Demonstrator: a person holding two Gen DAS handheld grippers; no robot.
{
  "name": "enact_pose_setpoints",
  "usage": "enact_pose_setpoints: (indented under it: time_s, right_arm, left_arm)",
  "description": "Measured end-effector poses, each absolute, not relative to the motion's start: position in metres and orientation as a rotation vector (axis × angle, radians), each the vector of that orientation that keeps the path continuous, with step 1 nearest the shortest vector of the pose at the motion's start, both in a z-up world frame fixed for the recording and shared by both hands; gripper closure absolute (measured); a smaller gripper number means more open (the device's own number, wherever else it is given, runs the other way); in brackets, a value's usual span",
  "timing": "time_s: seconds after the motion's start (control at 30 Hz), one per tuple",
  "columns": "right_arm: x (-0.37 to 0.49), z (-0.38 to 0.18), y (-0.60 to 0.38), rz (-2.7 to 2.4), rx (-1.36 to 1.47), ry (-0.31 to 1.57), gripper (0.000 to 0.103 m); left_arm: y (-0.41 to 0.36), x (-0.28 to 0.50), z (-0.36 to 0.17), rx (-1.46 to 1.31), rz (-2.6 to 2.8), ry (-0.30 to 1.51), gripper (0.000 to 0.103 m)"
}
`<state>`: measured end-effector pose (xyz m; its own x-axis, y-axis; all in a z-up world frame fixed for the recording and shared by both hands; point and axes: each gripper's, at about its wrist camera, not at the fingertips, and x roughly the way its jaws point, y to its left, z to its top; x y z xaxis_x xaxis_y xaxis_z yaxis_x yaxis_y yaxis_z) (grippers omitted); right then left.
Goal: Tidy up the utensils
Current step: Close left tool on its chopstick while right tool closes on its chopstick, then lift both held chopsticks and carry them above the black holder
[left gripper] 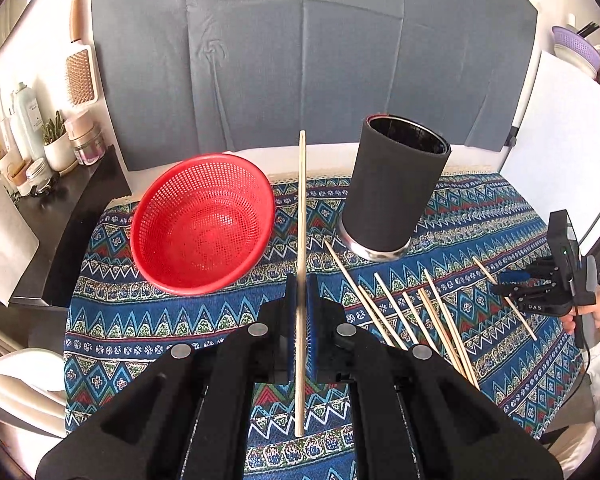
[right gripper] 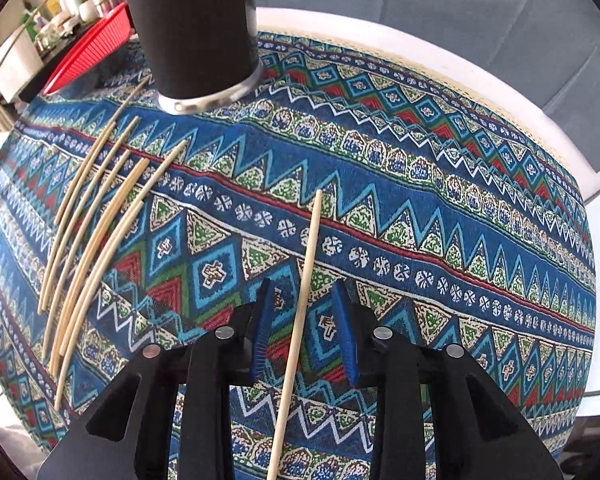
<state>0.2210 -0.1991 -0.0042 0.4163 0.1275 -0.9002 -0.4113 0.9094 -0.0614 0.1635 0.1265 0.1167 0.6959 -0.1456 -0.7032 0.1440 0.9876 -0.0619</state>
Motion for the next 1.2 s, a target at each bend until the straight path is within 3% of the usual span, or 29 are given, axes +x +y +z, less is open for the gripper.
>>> enact_pose_setpoints:
  time_s: [0.17, 0.4, 0.87, 1.2]
  right_arm:
    - [0.218, -0.006, -0.2, 0.406, -0.274, 1.085, 0.098]
    - [0.214, 0.01, -0.213, 0.46, -0.187, 1.037, 0.098]
    - [0.224, 0.152, -0.216, 0.549, -0.067, 0.675, 0.098]
    - [0.265, 0.203, -0.18, 0.718, 0.071, 0.523, 0.098]
  left_arm:
    - [0.128, 0.168, 0.121, -0.033, -0.17, 0.754, 0.098]
    - [0.122, 0.175, 0.129, -0.007, -0.147, 0.715, 0.098]
    - [0.078, 0.214, 0.171, 0.022, -0.209, 0.639, 0.098]
    - [0.043, 0.253, 0.201, 0.006, -0.305, 0.514, 0.098]
